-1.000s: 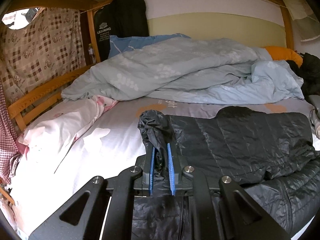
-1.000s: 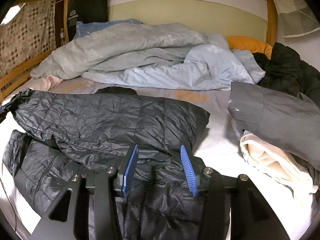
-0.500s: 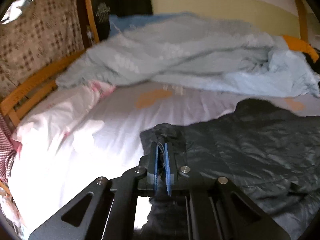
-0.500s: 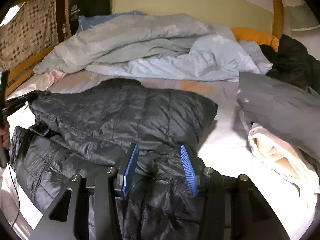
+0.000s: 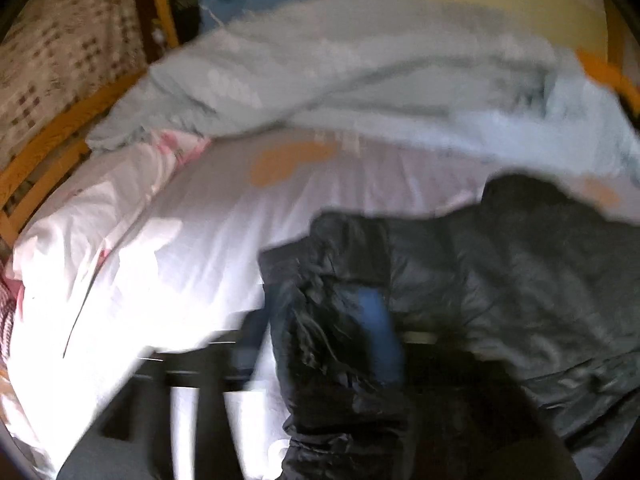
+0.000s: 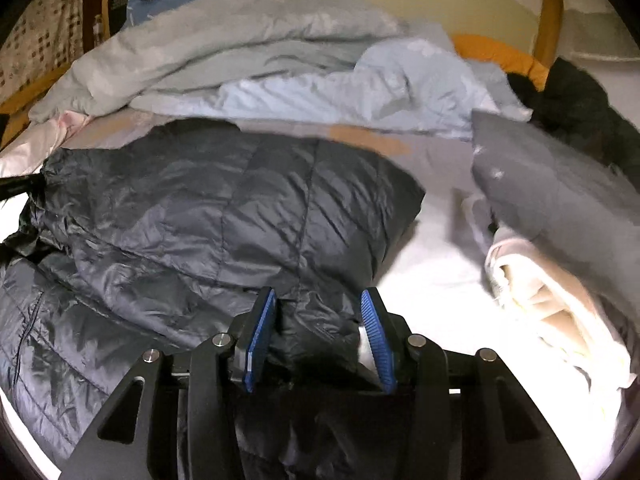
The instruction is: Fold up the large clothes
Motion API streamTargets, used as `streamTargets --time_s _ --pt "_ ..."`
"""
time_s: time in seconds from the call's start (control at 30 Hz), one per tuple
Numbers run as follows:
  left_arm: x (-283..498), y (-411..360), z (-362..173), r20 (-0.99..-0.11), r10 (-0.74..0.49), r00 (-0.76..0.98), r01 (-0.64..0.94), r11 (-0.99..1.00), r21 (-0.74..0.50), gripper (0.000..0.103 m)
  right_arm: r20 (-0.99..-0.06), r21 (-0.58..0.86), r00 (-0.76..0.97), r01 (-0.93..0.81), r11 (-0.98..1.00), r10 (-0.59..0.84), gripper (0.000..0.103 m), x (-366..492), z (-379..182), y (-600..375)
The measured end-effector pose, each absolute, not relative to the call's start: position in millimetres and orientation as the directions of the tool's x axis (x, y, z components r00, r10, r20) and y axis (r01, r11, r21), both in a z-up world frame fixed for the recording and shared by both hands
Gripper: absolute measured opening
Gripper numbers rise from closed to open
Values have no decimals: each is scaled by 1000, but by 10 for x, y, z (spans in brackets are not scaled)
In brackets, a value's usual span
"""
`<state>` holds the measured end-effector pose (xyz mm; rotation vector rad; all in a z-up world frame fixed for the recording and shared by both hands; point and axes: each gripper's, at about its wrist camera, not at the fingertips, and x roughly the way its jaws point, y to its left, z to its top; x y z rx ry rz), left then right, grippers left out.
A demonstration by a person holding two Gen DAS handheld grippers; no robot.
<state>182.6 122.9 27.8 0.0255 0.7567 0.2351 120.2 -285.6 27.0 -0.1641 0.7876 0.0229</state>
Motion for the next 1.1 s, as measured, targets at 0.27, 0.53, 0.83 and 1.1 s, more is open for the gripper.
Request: streamTargets --time_s 0.27,0.53,0.83,1.1 --pt "1163 1193 747 -451 238 860 -221 971 92 102 -647 -170 760 -61 984 -64 76 936 480 -2751" --pt "646 932 794 -454 97 886 -87 995 44 103 -580 -174 810 -21 985 -85 86 626 643 -2614" --pt "-258 384 575 -368 63 928 -6 988 153 103 -597 -85 802 -46 995 -14 87 56 557 -2514" --pt "-509 234 307 -408 -3 913 32 997 65 103 -596 -36 803 -31 999 3 87 -307 428 -2489"
